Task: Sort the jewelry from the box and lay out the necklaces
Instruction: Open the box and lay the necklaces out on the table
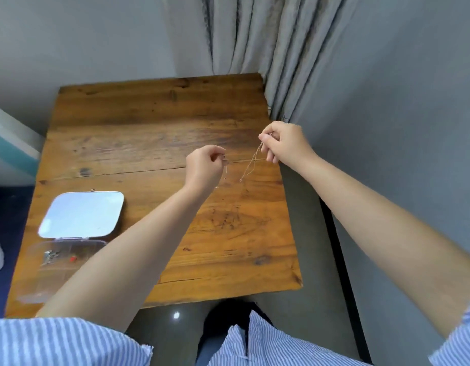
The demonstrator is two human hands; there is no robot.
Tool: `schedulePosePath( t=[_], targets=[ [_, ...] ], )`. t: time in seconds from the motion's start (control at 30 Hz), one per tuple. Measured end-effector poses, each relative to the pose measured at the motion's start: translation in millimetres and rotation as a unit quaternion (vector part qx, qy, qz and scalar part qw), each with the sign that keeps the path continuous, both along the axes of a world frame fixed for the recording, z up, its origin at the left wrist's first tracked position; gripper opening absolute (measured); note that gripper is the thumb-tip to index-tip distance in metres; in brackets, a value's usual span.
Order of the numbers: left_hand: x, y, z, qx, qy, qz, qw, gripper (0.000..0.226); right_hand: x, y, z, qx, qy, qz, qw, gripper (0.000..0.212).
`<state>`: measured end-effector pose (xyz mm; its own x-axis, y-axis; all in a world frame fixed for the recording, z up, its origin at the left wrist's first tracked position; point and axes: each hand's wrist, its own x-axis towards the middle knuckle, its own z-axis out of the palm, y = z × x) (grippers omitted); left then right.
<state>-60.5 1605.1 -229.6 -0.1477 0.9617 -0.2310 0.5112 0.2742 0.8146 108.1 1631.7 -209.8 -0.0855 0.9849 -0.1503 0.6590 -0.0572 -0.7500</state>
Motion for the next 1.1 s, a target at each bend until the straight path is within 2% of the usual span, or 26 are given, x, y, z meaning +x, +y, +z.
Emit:
schedulePosePath(
  t=[0.1, 0.2, 0.37, 0.47, 0.53, 0.6, 0.67, 0.77, 0.87, 0.97, 1.1],
  targets=[
    [8, -10, -13, -0.009, -0.008, 0.012, 1.000, 0.023, 10, -27, -29, -0.082, 0.047, -0.015, 0.995, 0.028],
    [10, -46, -40, -0.084, -0.008, 0.005, 0.996, 0.021, 17, -78, -70, -0.183, 0.080, -0.043, 0.979, 0.037],
    [15, -128, -102, -0.267, -0.066, 0.089, 0.957, 0.012, 20, -173, -131, -0.298, 0.085, -0.100, 0.946, 0.008],
    [22, -158, -120, -0.333, -0.100, 0.125, 0.929, 0.008, 18, -206, -148, -0.367, 0.128, -0.171, 0.905, 0.007],
    [27, -163, -121, -0.349, -0.103, 0.136, 0.921, 0.017, 13, -209, -152, -0.397, 0.136, -0.192, 0.887, 0.011],
    [30, -148, -115, -0.347, -0.117, 0.149, 0.919, 0.029, 7, -189, -149, -0.400, 0.155, -0.202, 0.880, 0.022],
    [32, -113, -104, -0.318, -0.144, 0.172, 0.921, 0.034, 2, -150, -138, -0.370, 0.181, -0.214, 0.886, 0.025],
    [37, -45, -70, -0.215, -0.203, 0.190, 0.936, 0.032, -8, -78, -92, -0.270, 0.225, -0.223, 0.909, 0.013],
    [40, -2, -34, -0.110, -0.219, 0.169, 0.955, 0.027, -16, -36, -42, -0.168, 0.284, -0.217, 0.919, 0.019],
    [37, 2, -23, -0.043, -0.228, 0.158, 0.960, 0.026, -16, -31, -19, -0.119, 0.321, -0.197, 0.919, 0.028],
    [35, -21, -51, -0.075, -0.218, 0.153, 0.961, 0.027, -15, -55, -37, -0.147, 0.290, -0.157, 0.933, 0.036]
  ],
)
